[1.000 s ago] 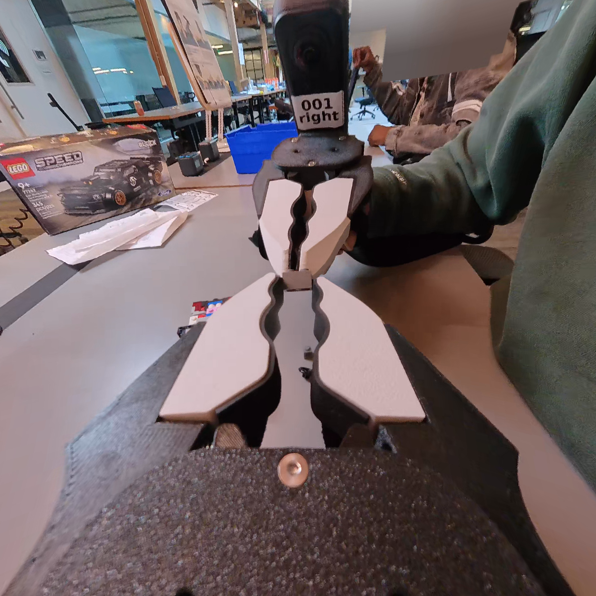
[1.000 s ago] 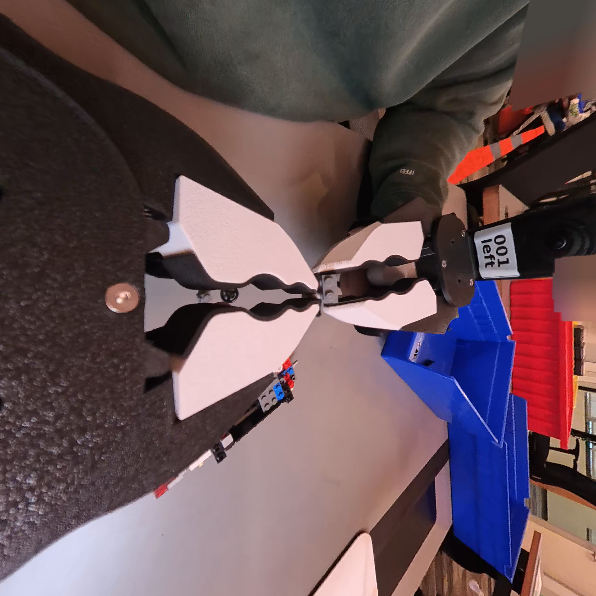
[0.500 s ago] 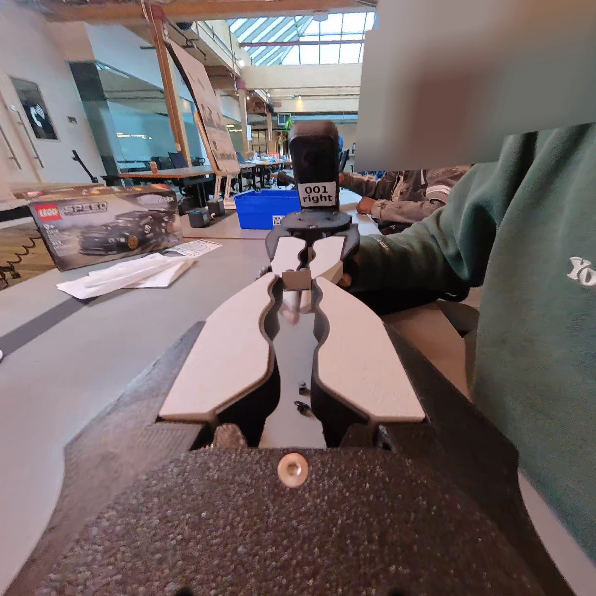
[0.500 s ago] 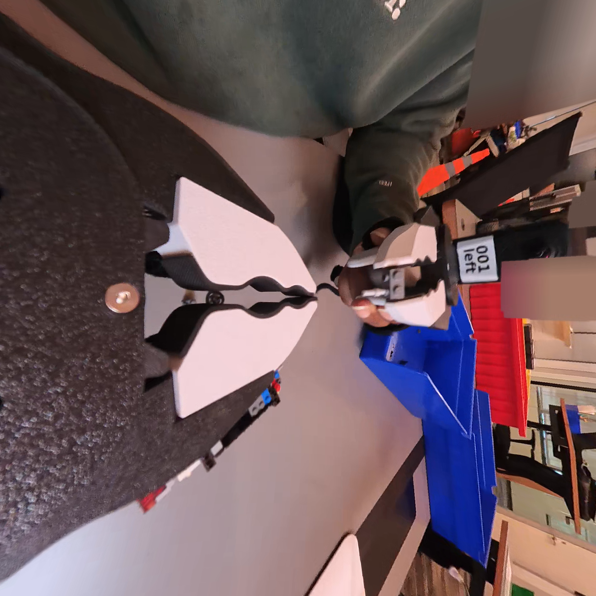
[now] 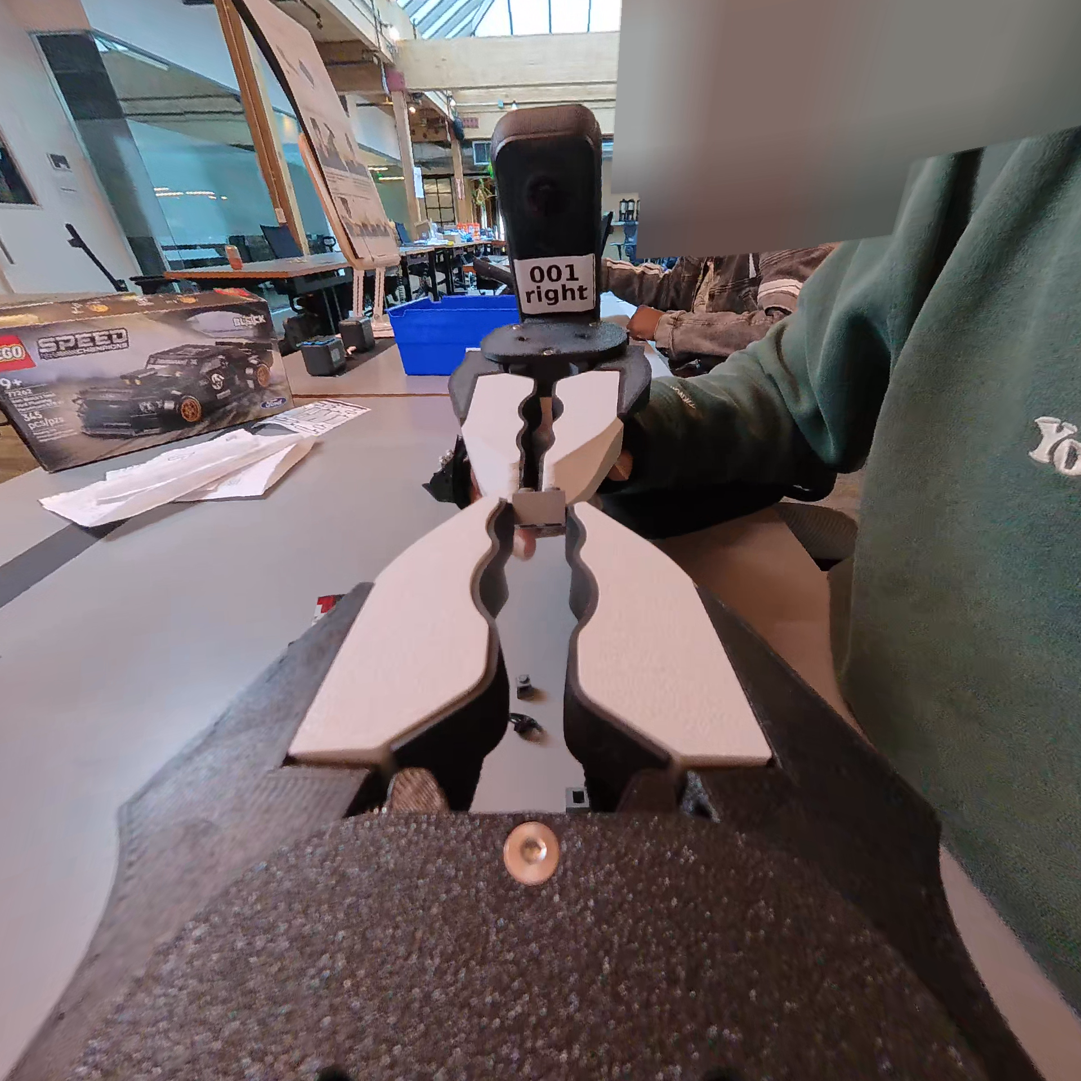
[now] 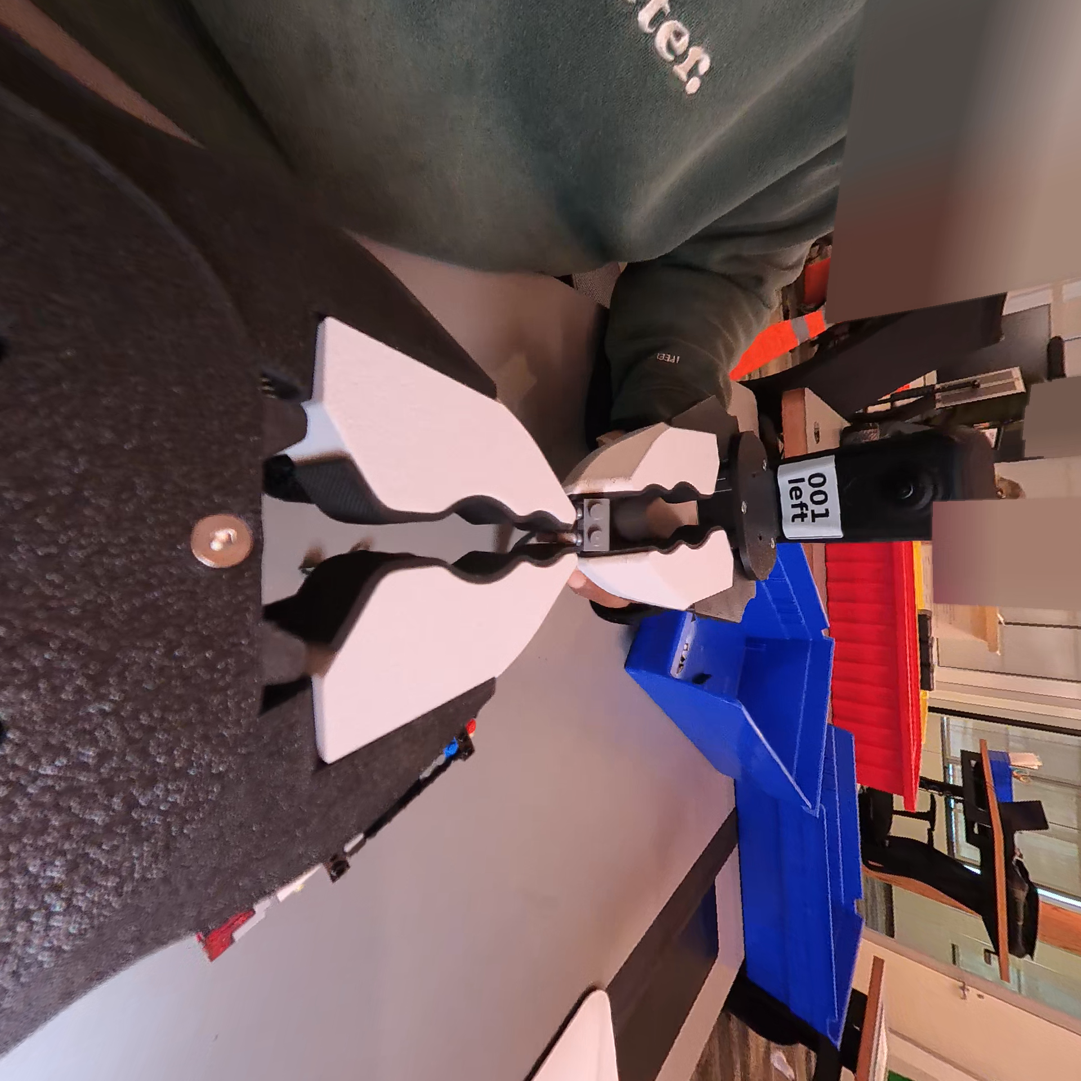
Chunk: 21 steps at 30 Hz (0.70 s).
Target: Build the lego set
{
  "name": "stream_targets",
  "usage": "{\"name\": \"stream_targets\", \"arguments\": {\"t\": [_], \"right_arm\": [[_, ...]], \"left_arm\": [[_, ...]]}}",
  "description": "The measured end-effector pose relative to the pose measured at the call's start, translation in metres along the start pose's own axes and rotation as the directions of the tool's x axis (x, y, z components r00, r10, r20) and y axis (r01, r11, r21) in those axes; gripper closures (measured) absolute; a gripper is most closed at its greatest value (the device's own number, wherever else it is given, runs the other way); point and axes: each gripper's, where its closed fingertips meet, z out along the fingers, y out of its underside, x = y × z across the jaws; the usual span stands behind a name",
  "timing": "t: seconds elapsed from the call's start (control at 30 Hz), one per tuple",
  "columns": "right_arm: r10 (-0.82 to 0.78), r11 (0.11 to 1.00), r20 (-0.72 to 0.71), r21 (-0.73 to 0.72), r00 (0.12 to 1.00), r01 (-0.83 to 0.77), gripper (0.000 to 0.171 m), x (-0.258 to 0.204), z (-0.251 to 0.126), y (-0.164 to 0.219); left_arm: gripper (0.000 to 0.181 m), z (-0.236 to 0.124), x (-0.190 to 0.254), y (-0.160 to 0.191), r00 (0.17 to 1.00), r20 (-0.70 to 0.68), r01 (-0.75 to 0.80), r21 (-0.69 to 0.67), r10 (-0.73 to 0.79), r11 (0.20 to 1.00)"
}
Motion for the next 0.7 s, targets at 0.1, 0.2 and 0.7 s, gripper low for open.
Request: {"name": "stream_targets", "arguments": {"t": [0.1, 0.2, 0.7], "right_arm": [[0.002, 1.0, -0.006, -0.004, 1.0, -0.002, 0.167, 0.002, 0.001, 0.0], [0.004, 1.0, -0.002, -0.017, 1.0, -0.004, 0.167, 0.003, 0.001, 0.003], [-0.076, 0.896, -0.146, -0.444, 0.986, 0.003, 0.167, 0.048, -0.018, 0.086]], "left_arm": [[0.164, -0.001, -0.002, -0.002, 1.0, 0.019, 0.0, 0.007, 0.0, 1.0], [0.164, 0.0, -0.003, 0.0, 0.999, 0.032, -0.007, 0.0, 0.007, 1.0], [0.164, -0.024, -0.03, -0.008, 0.992, 0.115, 0.038, 0.045, -0.043, 0.998]]}}
